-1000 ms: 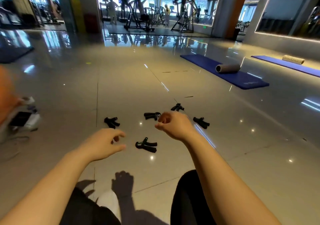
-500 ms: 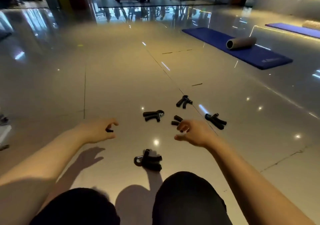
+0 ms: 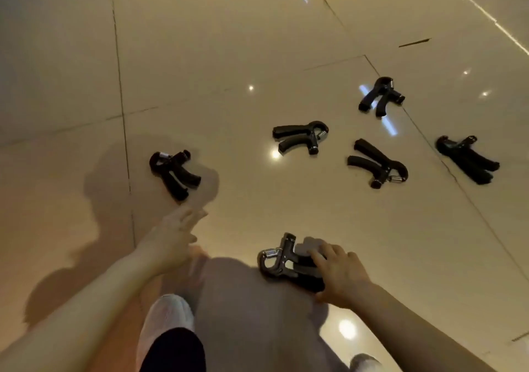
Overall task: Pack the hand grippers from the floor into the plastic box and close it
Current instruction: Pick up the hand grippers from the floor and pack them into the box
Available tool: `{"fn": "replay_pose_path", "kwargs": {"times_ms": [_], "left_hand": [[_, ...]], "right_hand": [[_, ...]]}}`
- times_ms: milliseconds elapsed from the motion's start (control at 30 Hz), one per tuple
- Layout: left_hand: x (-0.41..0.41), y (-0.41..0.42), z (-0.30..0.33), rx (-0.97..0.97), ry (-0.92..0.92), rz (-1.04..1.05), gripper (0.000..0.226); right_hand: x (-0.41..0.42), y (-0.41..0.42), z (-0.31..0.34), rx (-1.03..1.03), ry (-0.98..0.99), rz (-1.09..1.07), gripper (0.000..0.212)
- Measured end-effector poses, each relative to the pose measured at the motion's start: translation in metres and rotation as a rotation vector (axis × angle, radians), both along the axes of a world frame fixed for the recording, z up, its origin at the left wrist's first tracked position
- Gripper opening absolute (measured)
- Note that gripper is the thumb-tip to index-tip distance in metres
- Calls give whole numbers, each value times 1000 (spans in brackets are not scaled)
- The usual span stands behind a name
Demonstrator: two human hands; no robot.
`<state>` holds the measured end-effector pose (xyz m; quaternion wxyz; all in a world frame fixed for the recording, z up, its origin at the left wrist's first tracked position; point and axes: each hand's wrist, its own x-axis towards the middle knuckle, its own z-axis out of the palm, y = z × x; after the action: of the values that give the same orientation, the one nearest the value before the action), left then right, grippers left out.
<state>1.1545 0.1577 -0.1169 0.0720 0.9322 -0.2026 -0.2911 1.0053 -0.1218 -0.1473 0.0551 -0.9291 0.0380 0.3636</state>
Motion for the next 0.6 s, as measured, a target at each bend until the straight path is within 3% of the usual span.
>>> {"fn": "replay_pose_path", "kwargs": {"times_ms": [100,233,367,600], "left_hand": [[24,4,-40,94,-60,47,70],[47,12,-85,3,-35,272,75],[42,27,-108,3,-103,200,82],[47,27,-96,41,-185,-3,80]], "right_hand": [[-3,8,-28,-23,-45,35,97],[-8,8,-54,-35,-143,-5,97],[-9,9,-62,-105,-125,13,96],[-1,14,-49,-120,-41,29,84]]}}
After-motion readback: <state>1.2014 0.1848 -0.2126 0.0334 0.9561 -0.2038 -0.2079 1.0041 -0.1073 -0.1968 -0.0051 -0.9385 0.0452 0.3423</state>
